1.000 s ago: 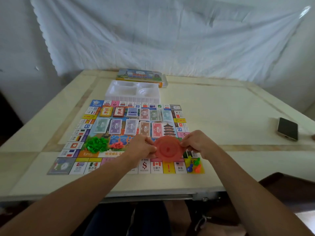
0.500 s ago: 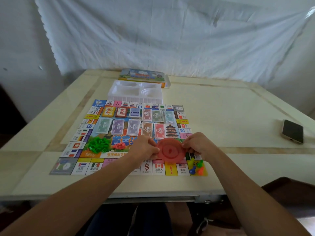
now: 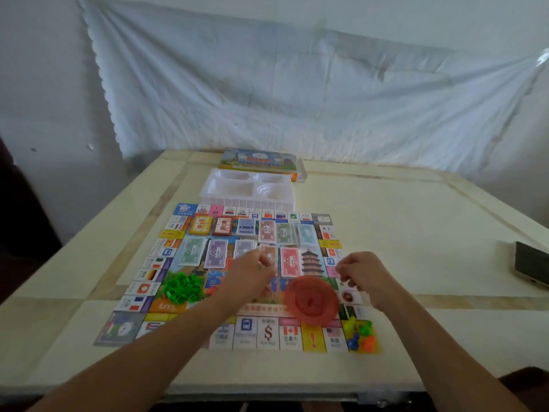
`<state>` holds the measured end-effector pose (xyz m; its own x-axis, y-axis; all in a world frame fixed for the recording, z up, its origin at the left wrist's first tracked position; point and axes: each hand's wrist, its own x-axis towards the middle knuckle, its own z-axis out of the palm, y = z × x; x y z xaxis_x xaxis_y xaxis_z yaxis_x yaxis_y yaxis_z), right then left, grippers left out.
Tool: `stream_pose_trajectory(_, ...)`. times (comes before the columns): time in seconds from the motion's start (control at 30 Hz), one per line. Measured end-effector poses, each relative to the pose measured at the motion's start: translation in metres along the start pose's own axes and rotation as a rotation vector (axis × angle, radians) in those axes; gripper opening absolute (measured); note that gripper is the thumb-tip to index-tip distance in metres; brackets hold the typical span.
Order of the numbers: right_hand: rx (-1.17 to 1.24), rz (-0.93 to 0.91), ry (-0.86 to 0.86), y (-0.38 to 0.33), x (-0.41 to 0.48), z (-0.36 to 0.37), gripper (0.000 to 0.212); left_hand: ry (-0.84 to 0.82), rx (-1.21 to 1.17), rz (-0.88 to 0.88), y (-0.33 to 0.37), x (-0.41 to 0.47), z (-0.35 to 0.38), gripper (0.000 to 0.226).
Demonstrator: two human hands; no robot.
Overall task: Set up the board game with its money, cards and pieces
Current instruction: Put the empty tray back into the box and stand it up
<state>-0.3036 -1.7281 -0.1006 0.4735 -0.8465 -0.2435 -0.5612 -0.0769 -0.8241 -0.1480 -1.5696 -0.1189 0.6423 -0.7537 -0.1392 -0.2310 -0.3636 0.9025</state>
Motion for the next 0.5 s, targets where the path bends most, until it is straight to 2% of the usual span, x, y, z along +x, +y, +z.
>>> stream_pose_trajectory(0.13,0.018,-0.143,0.043,-0.032,0.021,0.009,0.013,0.087,0.01,0.095,0.015,0.033,-0.044,0.004)
stream_pose_trajectory(0.3,-0.021,-0.258,0.027,-0.074,0.069,0.041,0.012,0.199,0.13,0.134,0.018,0.097,-0.09,0.01)
stream_pose_trajectory(0.37,-0.057,-0.262,0.044,-0.087,0.096,0.054,0.015,0.291,0.198,0.143,0.014,0.127,-0.107,0.009)
stream_pose_trajectory(0.5,-0.047,-0.224,0.051,-0.106,0.147,0.078,0.028,0.384,0.245,0.073,0.0,0.187,-0.143,0.028)
